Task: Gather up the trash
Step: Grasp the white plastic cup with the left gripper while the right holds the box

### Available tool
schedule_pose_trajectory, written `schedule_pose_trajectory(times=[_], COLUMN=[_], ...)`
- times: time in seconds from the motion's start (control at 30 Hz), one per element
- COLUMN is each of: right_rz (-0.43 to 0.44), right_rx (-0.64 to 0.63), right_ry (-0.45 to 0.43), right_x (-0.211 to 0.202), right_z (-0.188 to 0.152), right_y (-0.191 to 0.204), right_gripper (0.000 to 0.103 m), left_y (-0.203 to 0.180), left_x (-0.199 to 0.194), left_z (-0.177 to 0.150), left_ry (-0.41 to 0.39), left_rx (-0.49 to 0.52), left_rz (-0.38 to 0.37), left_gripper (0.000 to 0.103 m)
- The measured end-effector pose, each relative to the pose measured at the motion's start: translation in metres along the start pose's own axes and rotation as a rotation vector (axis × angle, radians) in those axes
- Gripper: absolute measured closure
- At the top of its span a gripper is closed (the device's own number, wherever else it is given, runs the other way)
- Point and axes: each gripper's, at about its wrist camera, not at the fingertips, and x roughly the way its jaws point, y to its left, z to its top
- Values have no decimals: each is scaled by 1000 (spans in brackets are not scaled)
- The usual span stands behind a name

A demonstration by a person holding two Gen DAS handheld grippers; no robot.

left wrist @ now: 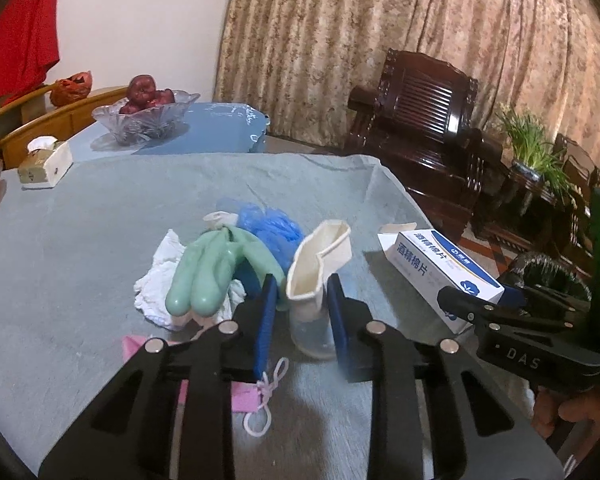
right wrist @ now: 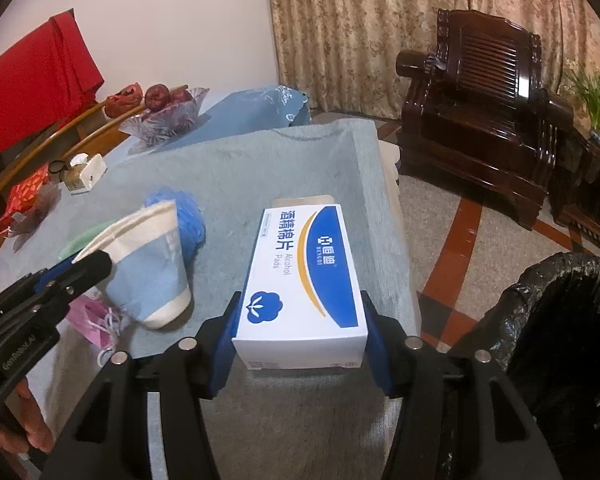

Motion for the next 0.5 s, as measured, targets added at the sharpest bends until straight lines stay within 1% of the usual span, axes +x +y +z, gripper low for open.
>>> schedule_pose_trajectory(times=[0.03,0.1,0.23,0.37,0.5], right_rz=[2,6,9,7,11], right_rx=[3,5,3,13,12], right_ry=[-1,0,11,32,26], right_x=[-2,-5,-10,-10,-19], right_z=[0,-2,-11,-19,-21], right_y=[0,1,1,0,0], right_gripper=[48,48,48,48,48], left_y=[0,-2,-9,-12,-10], left_x=[-5,-14,-27,-29,-31], left_z=[0,-3,-15,-28,-29], left_ry=[-4,-8,-9,10,6], left_rx=[-3,-1,40,63,59], left_rz=[5,3,14,21,20], left_gripper=[81,82,83,85,87])
